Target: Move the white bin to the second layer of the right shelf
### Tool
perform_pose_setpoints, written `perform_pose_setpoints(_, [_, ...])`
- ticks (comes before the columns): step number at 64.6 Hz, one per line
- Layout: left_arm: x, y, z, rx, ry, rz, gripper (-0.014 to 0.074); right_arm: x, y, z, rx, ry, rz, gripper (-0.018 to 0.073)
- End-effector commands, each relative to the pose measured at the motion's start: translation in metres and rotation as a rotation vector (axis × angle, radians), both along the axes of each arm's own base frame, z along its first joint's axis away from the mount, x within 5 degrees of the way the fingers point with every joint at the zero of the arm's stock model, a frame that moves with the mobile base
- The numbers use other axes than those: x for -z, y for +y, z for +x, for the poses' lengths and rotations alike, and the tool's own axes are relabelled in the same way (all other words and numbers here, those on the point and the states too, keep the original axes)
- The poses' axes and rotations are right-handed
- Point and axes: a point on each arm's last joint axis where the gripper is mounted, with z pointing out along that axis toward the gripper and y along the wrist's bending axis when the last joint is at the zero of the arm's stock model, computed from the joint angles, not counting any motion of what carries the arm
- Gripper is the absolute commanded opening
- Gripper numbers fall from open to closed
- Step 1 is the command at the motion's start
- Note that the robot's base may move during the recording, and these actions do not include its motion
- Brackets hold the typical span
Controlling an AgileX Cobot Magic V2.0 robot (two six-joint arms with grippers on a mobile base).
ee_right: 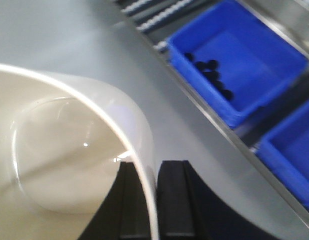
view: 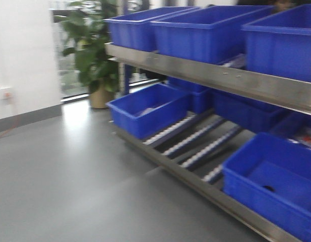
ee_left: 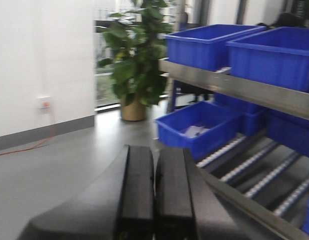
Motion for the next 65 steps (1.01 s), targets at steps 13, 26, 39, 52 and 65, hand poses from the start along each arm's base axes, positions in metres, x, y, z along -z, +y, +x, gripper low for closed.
perform_pose_setpoints(13, [0.0009, 0.0007, -0.0004, -0.007, -0.070, -0.011, 0.0085, -0.0146, -0.0001, 0.0033, 0.004, -0.104, 0.007, 0.0078])
perform_pose_setpoints(26, [0.0009, 0.0007, -0.0004, -0.007, -0.070, -0.011, 0.0085, -0.0146, -0.0001, 0.0033, 0.004, -0.104, 0.007, 0.0078])
perform_pose_setpoints(39, [0.0009, 0.0007, -0.0004, -0.007, -0.070, -0.011, 0.0085, -0.0146, -0.0001, 0.0033, 0.004, -0.104, 0.007, 0.0078])
perform_pose_setpoints(52, [0.0009, 0.0007, -0.0004, -0.007, -0.070, -0.011, 0.0085, -0.0146, -0.0001, 0.0033, 0.004, -0.104, 0.007, 0.0078])
perform_pose_setpoints(65, [0.0009, 0.0007, -0.0004, -0.007, -0.070, -0.011, 0.0085, -0.0146, -0.0001, 0.0033, 0.004, -0.104, 0.007, 0.0078])
